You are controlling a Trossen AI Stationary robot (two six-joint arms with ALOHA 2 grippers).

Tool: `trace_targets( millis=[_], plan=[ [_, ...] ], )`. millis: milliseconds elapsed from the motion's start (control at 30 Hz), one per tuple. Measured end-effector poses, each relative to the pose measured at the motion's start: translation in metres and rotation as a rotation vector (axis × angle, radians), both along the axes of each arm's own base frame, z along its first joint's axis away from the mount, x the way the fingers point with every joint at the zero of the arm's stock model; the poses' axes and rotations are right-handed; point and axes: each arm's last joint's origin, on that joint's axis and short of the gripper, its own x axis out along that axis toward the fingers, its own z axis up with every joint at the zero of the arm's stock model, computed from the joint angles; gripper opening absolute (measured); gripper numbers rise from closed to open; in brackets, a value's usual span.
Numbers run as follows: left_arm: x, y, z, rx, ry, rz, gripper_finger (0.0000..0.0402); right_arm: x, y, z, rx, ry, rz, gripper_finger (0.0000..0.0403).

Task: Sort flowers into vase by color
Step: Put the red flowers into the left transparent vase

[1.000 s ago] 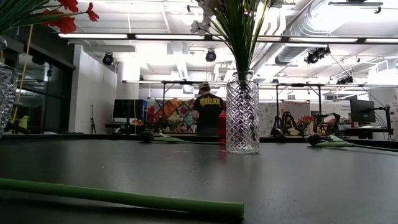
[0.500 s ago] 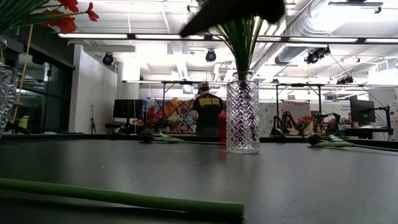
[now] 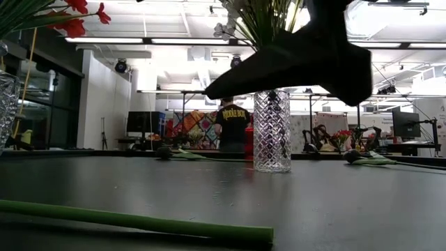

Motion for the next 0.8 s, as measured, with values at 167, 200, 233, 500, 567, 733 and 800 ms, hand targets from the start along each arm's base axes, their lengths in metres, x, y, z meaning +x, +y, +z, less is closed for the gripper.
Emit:
trace_targets(
  millis=[167,200,233,500,567,733,800],
  plan=[
    [-0.017,-0.002,-0.011,-0.058,-0.027,0.063,0.0,0.001,-0.001,0.0,-0.022,0.001,0.011,0.0293],
    [-0.02,-0.004,-0.016,-0.071,-0.025,0.067,0.0,0.001,-0.001,0.0,-0.023,0.0,0.01,0.0293],
    [-0.022,-0.006,-0.02,-0.083,-0.022,0.068,0.0,0.001,-0.001,0.0,-0.024,0.0,0.011,0.0293],
    [-0.038,-0.014,-0.044,-0.077,-0.046,0.145,0.0,0.001,-0.001,0.001,-0.036,-0.012,-0.014,0.0293],
    [-0.041,-0.014,-0.051,-0.074,-0.043,0.161,0.0,0.001,-0.001,0.001,-0.033,-0.013,-0.017,0.0293],
    [-0.043,-0.013,-0.057,-0.065,-0.025,0.169,0.0,0.001,-0.001,0.001,-0.024,-0.014,-0.021,0.0293],
    [-0.044,-0.013,-0.056,-0.056,-0.028,0.163,0.0,0.001,-0.001,0.001,-0.02,-0.014,-0.022,0.0293]
  ],
)
